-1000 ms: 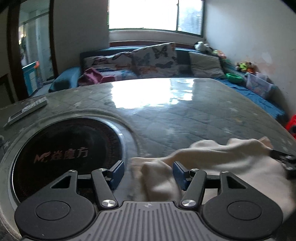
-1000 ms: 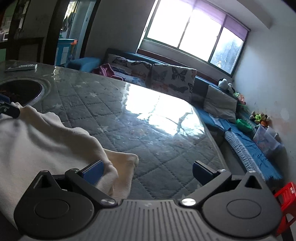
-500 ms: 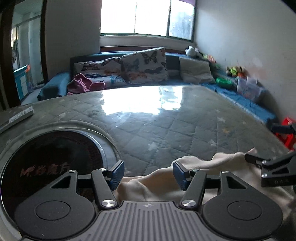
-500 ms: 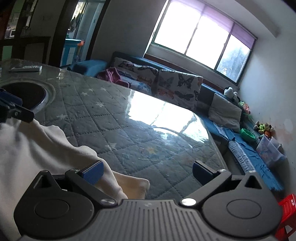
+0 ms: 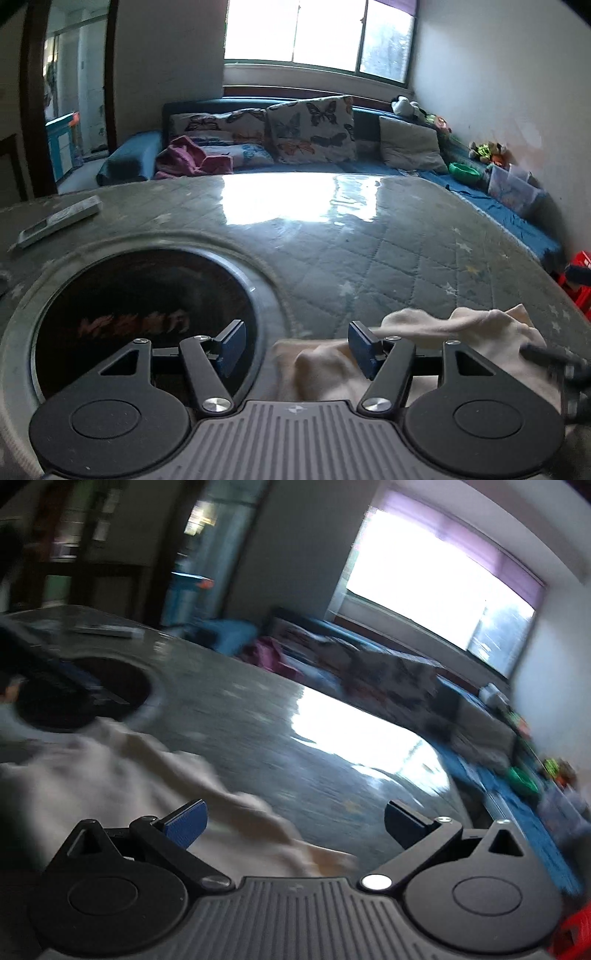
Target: Fold clothes
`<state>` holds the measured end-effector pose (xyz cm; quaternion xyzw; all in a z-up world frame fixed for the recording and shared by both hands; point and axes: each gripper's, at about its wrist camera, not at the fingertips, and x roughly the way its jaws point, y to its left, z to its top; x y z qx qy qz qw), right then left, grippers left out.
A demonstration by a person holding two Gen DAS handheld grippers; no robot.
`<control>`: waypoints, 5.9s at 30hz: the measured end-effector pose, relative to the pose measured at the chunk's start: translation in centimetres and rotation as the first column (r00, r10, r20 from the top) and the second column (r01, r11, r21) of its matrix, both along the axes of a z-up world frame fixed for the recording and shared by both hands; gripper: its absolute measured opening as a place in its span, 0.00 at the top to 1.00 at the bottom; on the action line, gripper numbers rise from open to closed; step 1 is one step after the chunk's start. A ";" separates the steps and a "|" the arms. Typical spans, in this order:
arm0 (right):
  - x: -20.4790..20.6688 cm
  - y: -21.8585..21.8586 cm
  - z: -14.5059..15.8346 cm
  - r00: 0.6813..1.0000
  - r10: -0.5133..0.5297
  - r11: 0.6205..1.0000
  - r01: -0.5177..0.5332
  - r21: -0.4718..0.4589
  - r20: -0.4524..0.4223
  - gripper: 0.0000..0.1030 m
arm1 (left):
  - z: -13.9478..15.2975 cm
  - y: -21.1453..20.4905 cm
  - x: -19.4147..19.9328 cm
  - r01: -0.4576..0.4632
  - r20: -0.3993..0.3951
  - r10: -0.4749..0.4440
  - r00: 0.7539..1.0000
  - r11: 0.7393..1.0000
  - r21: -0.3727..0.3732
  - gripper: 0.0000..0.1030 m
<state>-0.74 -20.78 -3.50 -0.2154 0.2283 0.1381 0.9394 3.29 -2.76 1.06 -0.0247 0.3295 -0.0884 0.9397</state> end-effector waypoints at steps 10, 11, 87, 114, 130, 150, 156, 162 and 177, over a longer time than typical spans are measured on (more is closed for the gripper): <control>-3.7 8.1 -1.4 0.973 0.227 0.970 -0.223 -0.095 0.037 0.00 | 0.1 4.4 -4.5 -0.074 -0.005 0.073 0.997 0.996 -0.048 0.37; -3.6 8.5 -1.7 0.974 0.225 0.970 -0.220 -0.105 0.036 0.00 | 0.1 4.6 -4.8 -0.080 -0.006 0.080 0.997 0.996 -0.050 0.36; -3.8 9.4 1.4 0.875 0.451 0.882 -0.406 0.241 -0.177 0.92 | -2.1 6.8 -2.8 -0.264 -0.336 0.097 0.937 0.826 -0.498 0.22; -2.4 -5.1 1.6 0.976 0.112 0.931 -0.037 0.362 -0.189 0.72 | -4.0 4.7 -1.0 -0.246 -0.370 0.036 0.928 0.805 -0.540 0.85; 2.3 -13.5 -3.8 0.930 -0.092 0.803 0.282 0.526 -0.357 0.60 | -3.3 3.7 -0.5 -0.210 -0.359 0.028 0.933 0.851 -0.480 0.84; -1.8 -14.8 0.0 0.965 -0.143 0.810 0.243 0.534 -0.222 0.97 | 0.5 -1.4 0.3 -0.028 -0.237 -0.059 0.970 0.937 -0.348 0.86; -2.3 -17.0 1.2 0.960 -0.206 0.798 0.278 0.535 -0.192 1.00 | 1.3 -3.9 1.1 0.025 -0.211 -0.094 0.973 0.951 -0.309 0.86; -1.3 -19.4 -1.0 0.932 -0.207 0.726 0.351 0.591 -0.298 0.90 | 1.0 -4.0 1.4 0.015 -0.215 -0.086 0.973 0.950 -0.311 0.86; 0.0 -17.0 -4.1 0.926 -0.175 0.769 0.341 0.540 -0.335 0.97 | -1.0 -2.4 2.0 -0.036 -0.267 -0.051 0.962 0.950 -0.311 0.86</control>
